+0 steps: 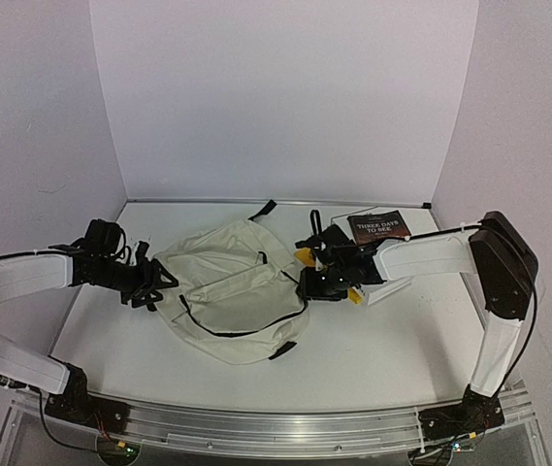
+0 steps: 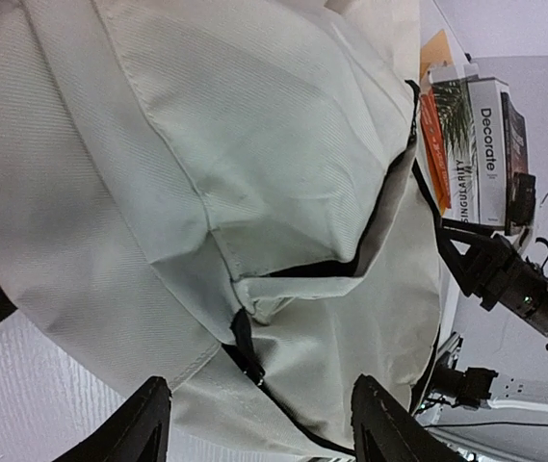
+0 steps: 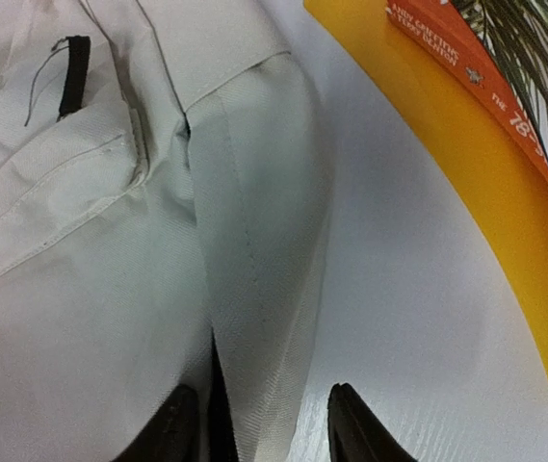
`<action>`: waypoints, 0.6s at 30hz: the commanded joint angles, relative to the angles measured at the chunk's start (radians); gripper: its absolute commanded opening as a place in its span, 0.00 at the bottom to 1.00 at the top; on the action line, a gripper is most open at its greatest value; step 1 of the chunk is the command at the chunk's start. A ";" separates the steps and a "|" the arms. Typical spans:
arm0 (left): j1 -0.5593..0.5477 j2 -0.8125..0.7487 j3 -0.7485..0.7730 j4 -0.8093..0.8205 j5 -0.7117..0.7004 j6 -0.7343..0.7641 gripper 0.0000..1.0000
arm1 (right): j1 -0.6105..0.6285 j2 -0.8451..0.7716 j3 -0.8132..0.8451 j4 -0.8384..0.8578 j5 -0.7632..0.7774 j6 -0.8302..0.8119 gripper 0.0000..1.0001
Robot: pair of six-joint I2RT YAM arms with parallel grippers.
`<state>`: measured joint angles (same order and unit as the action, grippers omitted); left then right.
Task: Pack the student bag
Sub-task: Adjust the student bag at the center of the board.
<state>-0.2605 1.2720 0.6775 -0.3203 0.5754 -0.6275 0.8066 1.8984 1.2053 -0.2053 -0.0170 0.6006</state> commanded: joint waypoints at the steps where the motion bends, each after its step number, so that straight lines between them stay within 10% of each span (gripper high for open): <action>1: -0.055 0.037 0.000 0.102 0.024 -0.005 0.58 | 0.009 -0.025 0.003 -0.002 -0.018 0.003 0.60; 18: -0.114 0.141 0.032 0.115 -0.154 -0.030 0.40 | 0.009 -0.158 -0.054 0.014 -0.031 0.049 0.64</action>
<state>-0.3687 1.4033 0.6804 -0.2658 0.4343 -0.6557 0.8085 1.7795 1.1535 -0.2002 -0.0460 0.6385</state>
